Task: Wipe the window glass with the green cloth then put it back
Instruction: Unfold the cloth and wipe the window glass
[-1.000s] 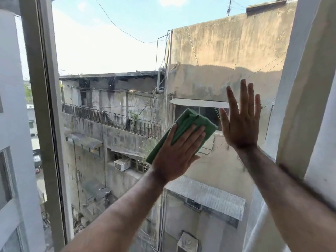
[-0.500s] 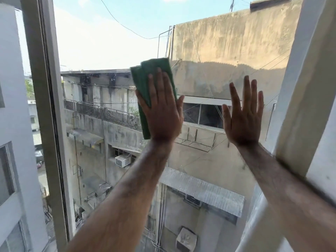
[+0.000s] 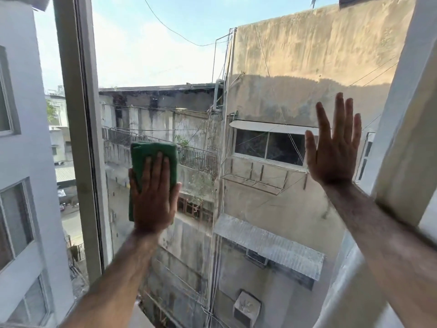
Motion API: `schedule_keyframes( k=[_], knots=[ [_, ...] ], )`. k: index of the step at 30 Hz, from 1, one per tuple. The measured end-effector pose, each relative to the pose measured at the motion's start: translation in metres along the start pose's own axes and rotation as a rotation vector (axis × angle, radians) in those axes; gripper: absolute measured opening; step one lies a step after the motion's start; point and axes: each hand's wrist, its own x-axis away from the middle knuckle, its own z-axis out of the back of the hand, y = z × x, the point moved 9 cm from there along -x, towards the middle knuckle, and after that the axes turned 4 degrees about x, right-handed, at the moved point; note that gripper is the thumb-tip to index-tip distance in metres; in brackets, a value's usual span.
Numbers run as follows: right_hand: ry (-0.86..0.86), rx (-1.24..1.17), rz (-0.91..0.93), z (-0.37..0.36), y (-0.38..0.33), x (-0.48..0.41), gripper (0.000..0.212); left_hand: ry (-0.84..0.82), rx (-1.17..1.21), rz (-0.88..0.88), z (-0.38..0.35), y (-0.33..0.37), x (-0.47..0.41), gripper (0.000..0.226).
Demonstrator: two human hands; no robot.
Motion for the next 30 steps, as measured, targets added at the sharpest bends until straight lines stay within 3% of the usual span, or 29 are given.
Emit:
schedule_keyframes(
  k=[3,6,8,13,16,19,22,25,27,28,30],
  knots=[
    [-0.001,0.007,-0.004,0.0,-0.001,-0.001,0.06,0.121,0.049,0.427,0.022,-0.018,-0.062,0.07],
    [-0.012,0.006,-0.007,-0.001,0.0,0.001,0.061,0.212,0.089,0.576,0.033,0.009,-0.119,0.082],
    [-0.019,0.006,-0.008,-0.002,0.001,0.001,0.061,0.21,0.076,0.468,0.03,0.05,-0.138,0.082],
    [-0.021,-0.003,-0.004,0.0,0.0,-0.001,0.06,0.062,0.044,-0.246,-0.015,0.161,-0.082,0.071],
    [-0.025,-0.002,-0.002,0.001,0.0,-0.001,0.059,-0.018,-0.062,-0.464,-0.031,0.142,-0.025,0.073],
    [-0.046,0.002,-0.006,0.002,-0.001,-0.001,0.059,-0.066,-0.127,-0.503,-0.025,0.089,0.006,0.07],
    [-0.052,0.009,-0.014,0.004,-0.003,-0.001,0.059,-0.008,-0.06,-0.306,-0.001,0.047,-0.02,0.067],
    [-0.054,0.008,-0.011,0.005,-0.002,0.0,0.058,0.134,0.021,0.24,0.023,0.014,-0.089,0.067],
    [-0.046,0.003,-0.015,0.005,-0.001,0.0,0.058,0.208,0.068,0.504,0.032,0.021,-0.132,0.074],
    [-0.044,0.003,-0.014,0.005,-0.001,-0.001,0.058,0.223,0.087,0.55,0.034,0.037,-0.15,0.077],
    [-0.039,0.008,-0.014,0.004,-0.001,-0.001,0.058,0.222,0.09,0.447,0.03,0.087,-0.176,0.078]
  ],
)
